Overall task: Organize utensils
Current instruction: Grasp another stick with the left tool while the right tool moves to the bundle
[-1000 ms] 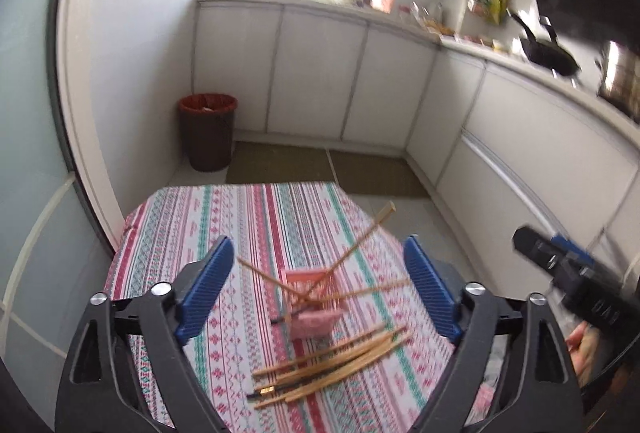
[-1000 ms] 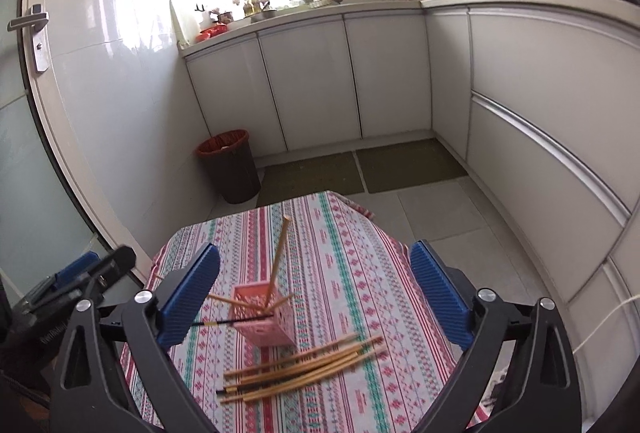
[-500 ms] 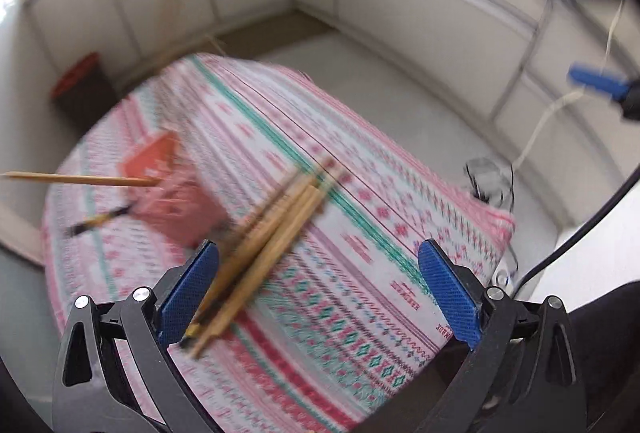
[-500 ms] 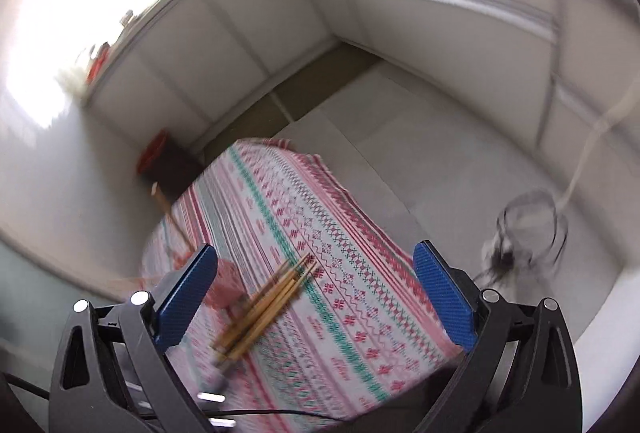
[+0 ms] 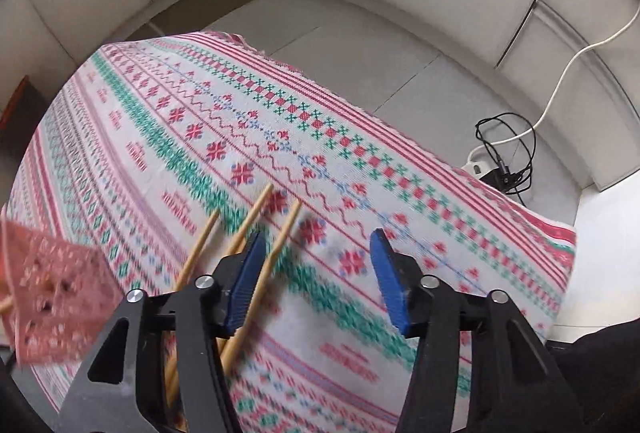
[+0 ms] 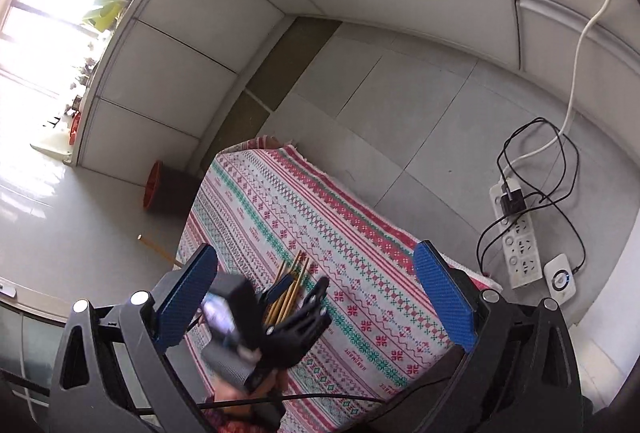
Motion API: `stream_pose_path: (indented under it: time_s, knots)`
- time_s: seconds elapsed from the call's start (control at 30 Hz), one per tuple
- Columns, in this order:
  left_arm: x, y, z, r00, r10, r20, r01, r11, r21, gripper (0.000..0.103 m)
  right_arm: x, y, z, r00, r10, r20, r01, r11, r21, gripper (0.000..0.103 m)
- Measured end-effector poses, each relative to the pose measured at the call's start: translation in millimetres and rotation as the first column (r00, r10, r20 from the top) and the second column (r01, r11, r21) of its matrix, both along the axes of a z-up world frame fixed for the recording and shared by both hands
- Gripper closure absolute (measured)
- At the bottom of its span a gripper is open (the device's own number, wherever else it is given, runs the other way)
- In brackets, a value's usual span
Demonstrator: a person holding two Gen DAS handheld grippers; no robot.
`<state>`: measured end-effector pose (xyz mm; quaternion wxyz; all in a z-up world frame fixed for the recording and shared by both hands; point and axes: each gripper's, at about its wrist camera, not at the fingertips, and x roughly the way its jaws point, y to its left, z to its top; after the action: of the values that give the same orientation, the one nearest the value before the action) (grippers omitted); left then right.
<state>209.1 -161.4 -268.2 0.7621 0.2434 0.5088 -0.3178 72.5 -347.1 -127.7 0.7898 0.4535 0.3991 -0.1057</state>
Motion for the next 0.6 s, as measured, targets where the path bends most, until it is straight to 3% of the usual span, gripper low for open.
stream_pose_path:
  time_s: [0.2, 0.33, 0.47, 0.6]
  knots:
    - [14, -10, -8, 0.999, -0.033, -0.038, 0.034, 0.999, 0.012, 0.068, 1, -2, -4, 1.0, 0.007, -0.01, -0.007, 1.0, 0.016, 0.008]
    - [12, -6, -8, 0.999, -0.022, -0.045, 0.023, 0.999, 0.034, 0.091, 2, -4, -5, 1.0, -0.008, -0.024, 0.008, 1.0, 0.005, 0.008]
    - [-7, 7, -8, 0.999, 0.034, -0.027, -0.033, 0.999, 0.043, 0.099, 6, -3, -13, 0.998, -0.011, -0.068, 0.01, 1.0, -0.017, 0.008]
    - [-28, 36, 12, 0.994, 0.105, -0.04, -0.107, 0.994, -0.038, 0.099, 18, 8, -30, 0.99, 0.032, -0.134, -0.033, 0.999, -0.007, 0.008]
